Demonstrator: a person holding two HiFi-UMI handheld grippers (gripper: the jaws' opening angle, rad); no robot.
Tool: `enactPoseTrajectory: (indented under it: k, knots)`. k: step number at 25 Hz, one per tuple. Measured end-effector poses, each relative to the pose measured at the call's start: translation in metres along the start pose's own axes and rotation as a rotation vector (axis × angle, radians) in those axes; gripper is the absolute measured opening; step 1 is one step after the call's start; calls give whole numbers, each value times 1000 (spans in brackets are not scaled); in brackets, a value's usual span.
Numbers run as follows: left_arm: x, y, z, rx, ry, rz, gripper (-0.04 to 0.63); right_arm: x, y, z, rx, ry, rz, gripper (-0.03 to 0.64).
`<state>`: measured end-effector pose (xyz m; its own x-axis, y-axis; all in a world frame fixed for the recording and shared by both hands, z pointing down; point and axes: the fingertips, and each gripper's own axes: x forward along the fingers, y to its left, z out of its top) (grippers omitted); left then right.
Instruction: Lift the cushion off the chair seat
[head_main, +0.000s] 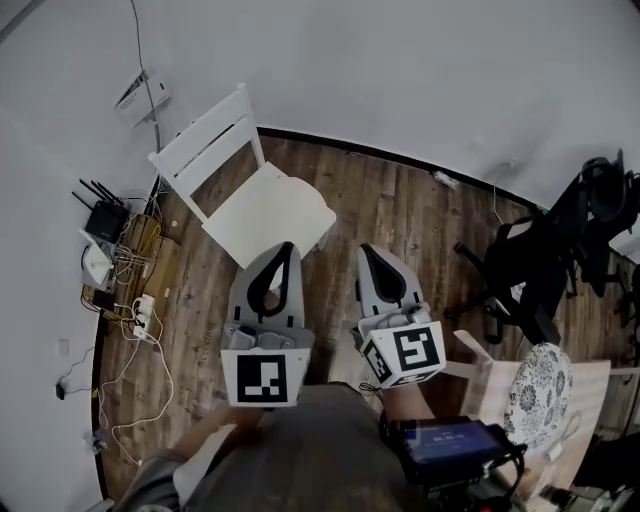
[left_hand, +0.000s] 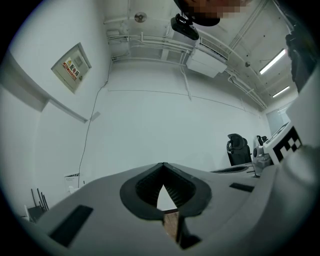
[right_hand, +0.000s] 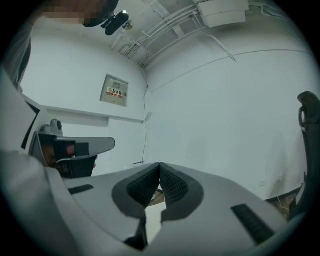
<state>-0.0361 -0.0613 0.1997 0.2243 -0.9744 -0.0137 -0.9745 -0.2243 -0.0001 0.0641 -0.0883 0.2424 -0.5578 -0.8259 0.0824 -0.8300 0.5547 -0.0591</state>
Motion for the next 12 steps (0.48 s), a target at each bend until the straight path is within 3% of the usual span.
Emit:
enactPoseTrajectory:
  k: [12]
  knots:
    - [55,4,8,21,-35,7,6,42,-37,21,-21,-45,11,6]
